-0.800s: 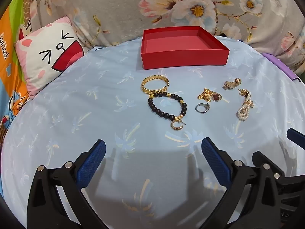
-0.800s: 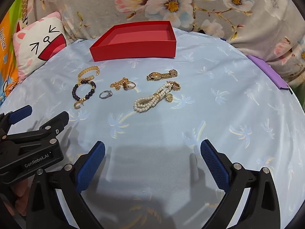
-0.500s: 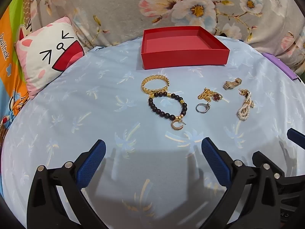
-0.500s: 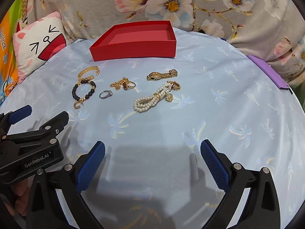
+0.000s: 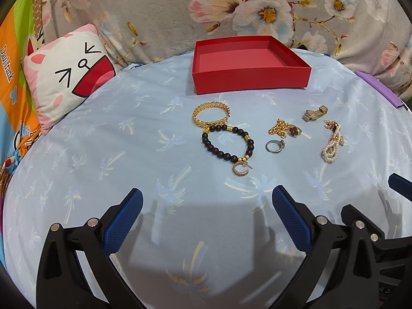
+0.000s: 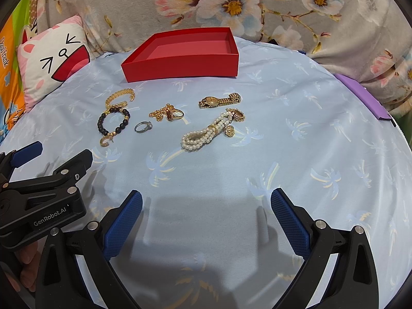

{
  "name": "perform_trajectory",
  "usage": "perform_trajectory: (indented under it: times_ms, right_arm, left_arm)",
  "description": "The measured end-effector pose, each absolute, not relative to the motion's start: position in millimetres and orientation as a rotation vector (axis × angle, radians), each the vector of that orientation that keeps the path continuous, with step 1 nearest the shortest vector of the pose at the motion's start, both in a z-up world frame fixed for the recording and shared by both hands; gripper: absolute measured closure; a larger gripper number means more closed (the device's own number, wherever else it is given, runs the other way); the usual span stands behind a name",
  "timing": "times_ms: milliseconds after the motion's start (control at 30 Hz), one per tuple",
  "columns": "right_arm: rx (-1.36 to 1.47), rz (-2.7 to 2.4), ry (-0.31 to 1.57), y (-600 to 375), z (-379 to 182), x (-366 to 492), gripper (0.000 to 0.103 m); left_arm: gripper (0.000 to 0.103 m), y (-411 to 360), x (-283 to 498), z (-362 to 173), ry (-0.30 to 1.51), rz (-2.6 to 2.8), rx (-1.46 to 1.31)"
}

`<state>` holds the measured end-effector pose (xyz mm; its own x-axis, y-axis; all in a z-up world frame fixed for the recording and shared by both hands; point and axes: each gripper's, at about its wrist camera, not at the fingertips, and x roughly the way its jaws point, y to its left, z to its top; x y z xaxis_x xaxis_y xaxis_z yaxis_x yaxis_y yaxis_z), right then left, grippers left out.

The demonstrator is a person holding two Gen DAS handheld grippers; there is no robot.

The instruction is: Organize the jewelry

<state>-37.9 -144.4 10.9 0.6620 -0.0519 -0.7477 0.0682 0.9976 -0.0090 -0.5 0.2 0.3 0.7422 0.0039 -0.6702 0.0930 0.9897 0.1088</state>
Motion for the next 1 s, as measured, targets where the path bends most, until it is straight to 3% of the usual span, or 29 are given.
perform_trajectory:
  times_ms: [1000]
  right_arm:
    - [0.027,-0.064,0.845,-145.2,13.4,-38.4,0.005]
  left_arm:
    - [0.005,1.5,-1.3,0.4,0.732,-0.047,0.143]
